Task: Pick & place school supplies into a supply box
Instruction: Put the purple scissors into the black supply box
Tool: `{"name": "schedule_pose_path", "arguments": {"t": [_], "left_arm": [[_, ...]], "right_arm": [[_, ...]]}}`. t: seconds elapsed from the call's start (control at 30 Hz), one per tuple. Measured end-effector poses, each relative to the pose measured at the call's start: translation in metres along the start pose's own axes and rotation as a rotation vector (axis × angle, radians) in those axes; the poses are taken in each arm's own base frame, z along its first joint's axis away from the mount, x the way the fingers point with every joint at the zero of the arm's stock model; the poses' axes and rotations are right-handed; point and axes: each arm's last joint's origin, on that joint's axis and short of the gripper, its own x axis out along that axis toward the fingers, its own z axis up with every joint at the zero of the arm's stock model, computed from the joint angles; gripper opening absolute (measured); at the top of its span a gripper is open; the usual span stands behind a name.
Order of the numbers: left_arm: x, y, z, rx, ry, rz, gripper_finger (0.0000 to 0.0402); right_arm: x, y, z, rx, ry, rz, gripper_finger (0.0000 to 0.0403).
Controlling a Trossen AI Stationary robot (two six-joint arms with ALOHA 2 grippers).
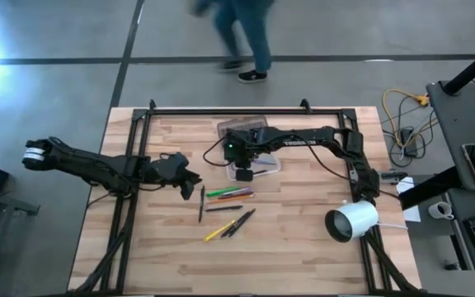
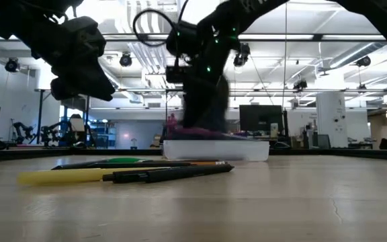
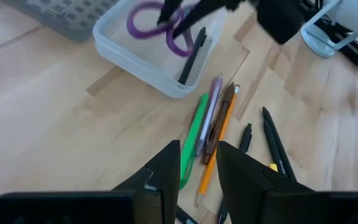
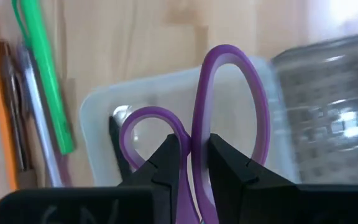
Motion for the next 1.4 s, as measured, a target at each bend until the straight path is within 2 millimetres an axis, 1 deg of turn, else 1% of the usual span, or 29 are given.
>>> {"name": "schedule_pose_path", "arguments": {"t": [0.17,0.23,0.33,0.43,0.53,0.63,0.7,0.83,0.9,1.0,1.07,1.17,1.23,1.33,1.4], "left_arm": [[0.000,0.000,0.000,-0.018,0.000,0.000,0.0088],[0.000,0.000,0.000,-0.019,0.000,0.000,0.0088],[0.000,0.000,0.000,-0.019,0.000,0.000,0.0088],[0.000,0.000,0.000,-0.019,0.001,0.000,0.0088],[0.000,0.000,0.000,-0.035,0.001,0.000,0.0088],[0.000,0.001,-0.001,-0.070,0.012,0.006,0.0088],[0.000,0.004,-0.005,-0.107,0.055,0.031,0.0088],[-0.002,0.014,-0.016,-0.300,0.167,0.148,0.0088],[-0.001,0.015,-0.019,-0.350,0.185,0.177,0.0088],[0.003,0.011,-0.021,-0.353,0.199,0.172,0.0075],[0.008,0.008,-0.020,-0.349,0.213,0.196,0.0057],[0.019,0.001,-0.016,-0.336,0.230,0.240,0.0037],[0.028,-0.004,-0.013,-0.319,0.247,0.267,0.0033],[0.038,-0.014,-0.008,-0.236,0.278,0.277,0.0032],[0.039,-0.022,-0.003,-0.171,0.299,0.282,0.0032]], "right_arm": [[0.010,0.002,-0.010,-0.007,0.018,0.032,0.0053],[0.014,0.003,-0.011,-0.022,0.008,0.030,0.0060],[0.015,0.001,-0.006,-0.048,-0.058,0.014,0.0082],[0.014,-0.003,-0.002,-0.092,-0.096,-0.044,0.0110],[0.014,-0.008,-0.003,-0.110,-0.081,-0.086,0.0135],[0.013,-0.009,-0.009,-0.079,-0.026,-0.083,0.0154],[0.007,-0.008,-0.012,-0.066,0.007,-0.075,0.0164],[-0.018,-0.002,-0.011,-0.049,0.006,-0.083,0.0173],[-0.029,-0.001,-0.011,-0.022,0.004,-0.110,0.0175],[-0.043,0.000,-0.010,0.028,-0.020,-0.129,0.0175],[-0.057,0.000,-0.009,0.065,-0.055,-0.138,0.0175],[-0.077,0.001,-0.010,0.131,-0.078,-0.167,0.0175],[-0.085,0.002,-0.012,0.187,-0.078,-0.180,0.0176],[-0.087,0.006,-0.016,0.233,-0.064,-0.162,0.0176],[-0.076,0.010,-0.020,0.267,-0.036,-0.153,0.0176]]}}
